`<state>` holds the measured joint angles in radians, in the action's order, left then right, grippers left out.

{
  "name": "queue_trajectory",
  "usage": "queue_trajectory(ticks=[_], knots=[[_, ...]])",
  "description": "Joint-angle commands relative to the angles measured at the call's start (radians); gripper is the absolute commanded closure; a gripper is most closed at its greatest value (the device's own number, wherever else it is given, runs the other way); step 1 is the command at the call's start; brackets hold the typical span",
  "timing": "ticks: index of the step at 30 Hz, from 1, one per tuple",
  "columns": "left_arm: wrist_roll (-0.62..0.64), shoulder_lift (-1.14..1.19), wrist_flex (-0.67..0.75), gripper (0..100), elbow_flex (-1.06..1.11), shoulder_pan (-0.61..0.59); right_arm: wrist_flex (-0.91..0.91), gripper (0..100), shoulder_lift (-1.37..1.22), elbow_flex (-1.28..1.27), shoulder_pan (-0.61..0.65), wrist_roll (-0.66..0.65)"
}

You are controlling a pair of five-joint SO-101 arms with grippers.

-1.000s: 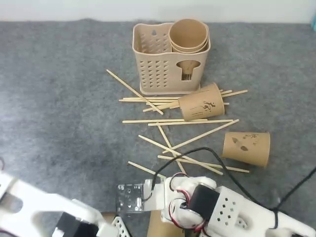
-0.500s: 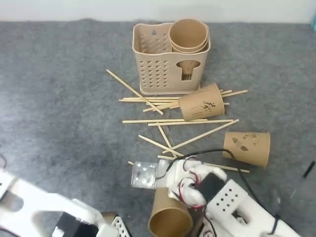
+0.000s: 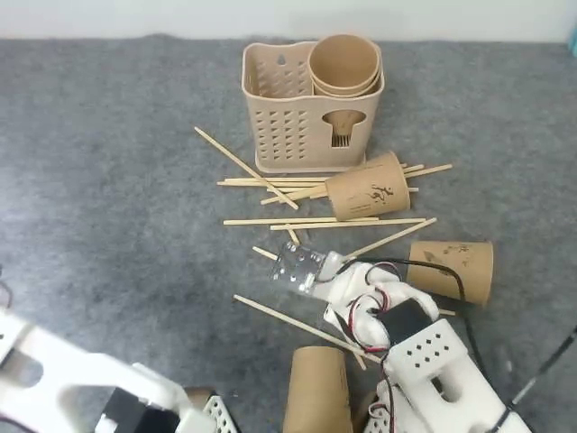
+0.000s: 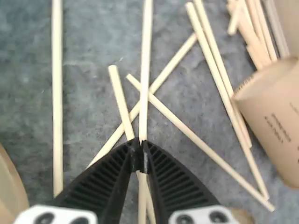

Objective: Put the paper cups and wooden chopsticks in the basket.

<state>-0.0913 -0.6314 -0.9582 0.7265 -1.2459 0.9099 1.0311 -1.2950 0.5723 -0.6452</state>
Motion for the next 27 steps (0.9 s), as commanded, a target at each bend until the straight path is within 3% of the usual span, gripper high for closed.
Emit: queue_trajectory(ticks=[1, 5, 10, 14, 19, 27], knots=[[-0.008, -0.037, -0.044, 68, -0.015, 0.021, -0.019, 99.0, 0.025, 0.06, -0.027, 0.112], [-0.049, -0.038, -0.201, 68, -0.018, 0.173, -0.019, 99.0, 0.027, 0.109, -0.153, 0.27], [-0.241, -0.04, -0.476, 68, -0.019, 0.476, -0.019, 99.1, 0.027, 0.152, -0.401, 0.473], [-0.285, -0.04, -0.608, 68, -0.015, 0.715, -0.027, 99.0, 0.028, 0.153, -0.61, 0.566], [-0.287, -0.04, -0.644, 68, -0.01, 1.011, -0.021, 99.0, 0.028, 0.163, -0.82, 0.608], [-0.29, -0.04, -0.66, 68, -0.015, 1.551, -0.028, 99.0, 0.028, 0.124, -0.974, 0.601]])
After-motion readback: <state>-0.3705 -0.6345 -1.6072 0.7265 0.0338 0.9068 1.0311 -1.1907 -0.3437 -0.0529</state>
